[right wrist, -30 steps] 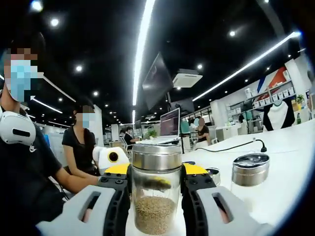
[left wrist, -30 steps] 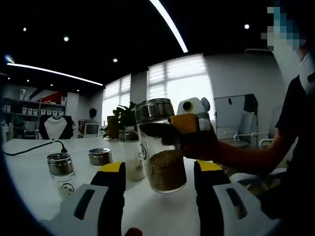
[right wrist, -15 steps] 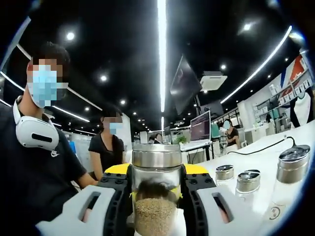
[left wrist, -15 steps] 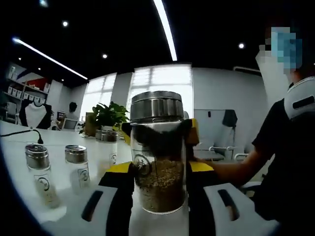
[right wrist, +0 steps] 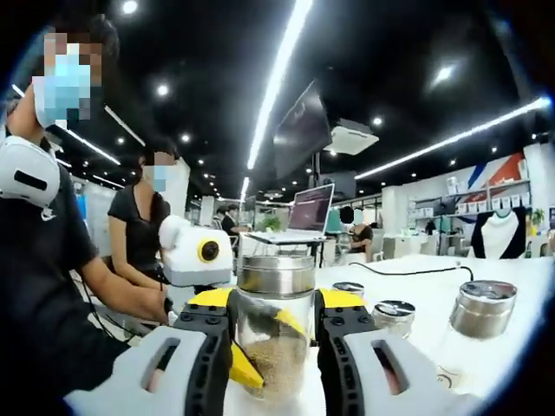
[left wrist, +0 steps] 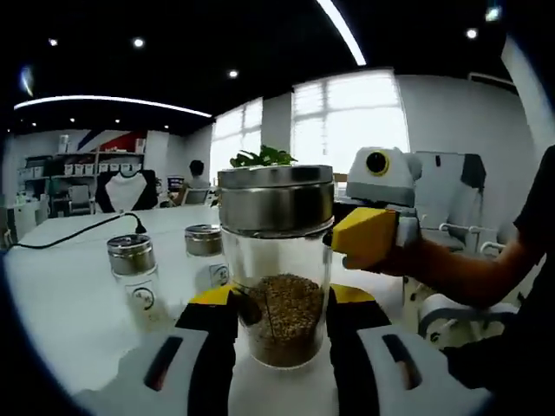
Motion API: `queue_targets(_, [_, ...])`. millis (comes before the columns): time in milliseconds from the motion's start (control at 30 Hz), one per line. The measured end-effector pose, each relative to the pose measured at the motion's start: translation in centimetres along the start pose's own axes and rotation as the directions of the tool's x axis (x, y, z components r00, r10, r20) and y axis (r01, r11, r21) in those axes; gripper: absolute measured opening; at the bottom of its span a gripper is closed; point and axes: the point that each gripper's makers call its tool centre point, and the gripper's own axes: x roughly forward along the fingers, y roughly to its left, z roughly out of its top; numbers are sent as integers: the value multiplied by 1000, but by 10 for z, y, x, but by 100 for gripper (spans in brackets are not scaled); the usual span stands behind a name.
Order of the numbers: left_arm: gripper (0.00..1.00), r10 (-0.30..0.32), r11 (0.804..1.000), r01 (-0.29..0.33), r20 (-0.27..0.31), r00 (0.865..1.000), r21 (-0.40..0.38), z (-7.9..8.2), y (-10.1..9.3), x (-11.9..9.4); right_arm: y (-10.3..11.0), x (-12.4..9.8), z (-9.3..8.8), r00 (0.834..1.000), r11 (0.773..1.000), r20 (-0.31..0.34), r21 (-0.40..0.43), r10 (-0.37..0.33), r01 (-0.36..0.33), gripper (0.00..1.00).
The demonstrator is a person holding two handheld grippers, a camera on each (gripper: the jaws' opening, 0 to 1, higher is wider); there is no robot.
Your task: Rotate the seasoning bottle until the label or dispensing opening points toward the visible target arrow and the bottle remains upright within the marked orientation range
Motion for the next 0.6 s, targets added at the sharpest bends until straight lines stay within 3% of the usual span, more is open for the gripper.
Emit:
queue_targets(67, [42,64,994,-63,-6,998,92,4,4,-2,3,5,1,999,999,-10,-20,-32,32,34])
queue_targets(233, [42,129,986,-131,23,991,105,12,8,-6,1,12,6,991,991,-16,-12,-131,131,35])
queue_targets(333, [43,181,968,-174,-19,983,183,6,15,-6,-3,16,0,978,980,-62,-19,-199,198,36])
queue_targets(400, [43,169,965,-163,-12,986,204,5,15,-4,-3,16,-1,976,978,-68,-8,-207,207,36])
queue_targets(467, [43,85,987,-87,18,996,135,8,9,-3,-6,12,0,978,979,-51,8,-201,202,35])
queue_targets(600, [43,-37,989,29,49,998,142,13,0,-4,-7,4,3,989,981,-31,125,-143,146,35])
